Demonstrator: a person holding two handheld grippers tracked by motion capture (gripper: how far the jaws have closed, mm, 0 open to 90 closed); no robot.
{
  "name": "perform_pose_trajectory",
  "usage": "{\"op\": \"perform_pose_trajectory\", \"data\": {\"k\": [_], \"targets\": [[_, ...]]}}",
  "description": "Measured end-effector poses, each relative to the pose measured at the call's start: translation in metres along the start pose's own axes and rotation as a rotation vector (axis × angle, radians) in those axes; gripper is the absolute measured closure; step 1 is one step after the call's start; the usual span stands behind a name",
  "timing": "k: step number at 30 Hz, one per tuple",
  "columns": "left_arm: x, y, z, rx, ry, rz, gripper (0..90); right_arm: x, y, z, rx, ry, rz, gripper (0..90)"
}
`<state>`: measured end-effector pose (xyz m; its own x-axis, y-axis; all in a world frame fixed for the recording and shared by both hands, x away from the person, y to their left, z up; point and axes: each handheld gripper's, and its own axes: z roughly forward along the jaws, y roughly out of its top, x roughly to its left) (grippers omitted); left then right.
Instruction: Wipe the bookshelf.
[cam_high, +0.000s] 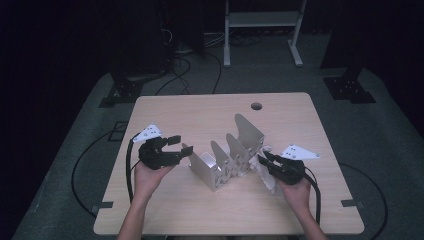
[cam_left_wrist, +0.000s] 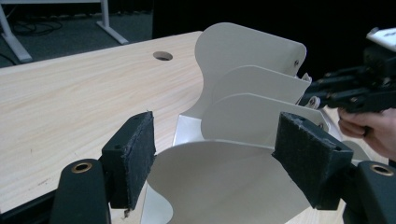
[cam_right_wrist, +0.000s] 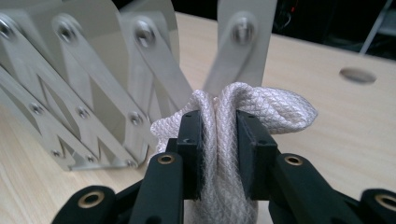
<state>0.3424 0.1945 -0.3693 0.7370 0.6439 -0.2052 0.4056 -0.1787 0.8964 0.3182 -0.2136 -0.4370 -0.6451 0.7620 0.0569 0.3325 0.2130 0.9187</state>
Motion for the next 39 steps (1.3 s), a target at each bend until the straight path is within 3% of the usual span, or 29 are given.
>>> {"op": "perform_pose_trajectory", "data": {"k": [2,7,12,18,23,25,27,29,31,34,37,39], "targets": [[0.002,-0.002,0.002,0.005,-0.007,-0.005,30.2,0.001,0.004,-0.004,-0.029,0.003,-0.002,72.0],[0.001,-0.002,0.005,0.008,-0.019,-0.003,31.2,0.002,-0.002,0.002,0.003,0.015,0.005,72.0],[0.001,-0.001,0.006,0.004,-0.023,-0.008,32.1,0.006,0.019,-0.011,-0.078,0.010,-0.028,72.1],[-0.002,-0.001,0.009,0.011,-0.030,0.002,32.2,0.002,-0.005,0.004,0.013,0.014,0.005,72.0],[-0.001,-0.001,0.010,0.006,-0.033,0.000,32.1,0.005,0.009,-0.006,-0.041,0.005,-0.027,72.0],[0.000,-0.001,0.010,0.005,-0.036,-0.001,32.1,0.004,0.000,0.001,-0.011,0.013,-0.009,72.0],[0.000,-0.001,0.010,0.004,-0.037,-0.002,32.0,0.001,-0.017,0.015,0.071,0.017,0.019,71.8],[-0.001,-0.001,0.010,0.004,-0.037,-0.002,31.7,-0.002,-0.023,0.020,0.125,0.033,0.046,71.8],[-0.001,-0.001,0.010,0.001,-0.038,-0.002,31.7,-0.001,-0.020,0.018,0.101,0.032,0.049,71.9],[-0.001,0.000,0.010,0.000,-0.037,0.001,31.7,0.002,-0.009,0.010,0.053,0.010,0.007,71.9],[-0.001,0.000,0.011,-0.001,-0.035,0.002,31.4,-0.001,-0.018,0.016,0.077,0.014,0.033,71.9],[-0.002,0.000,0.011,-0.001,-0.035,0.001,31.1,-0.004,-0.028,0.024,0.133,0.020,0.055,71.9]]}}
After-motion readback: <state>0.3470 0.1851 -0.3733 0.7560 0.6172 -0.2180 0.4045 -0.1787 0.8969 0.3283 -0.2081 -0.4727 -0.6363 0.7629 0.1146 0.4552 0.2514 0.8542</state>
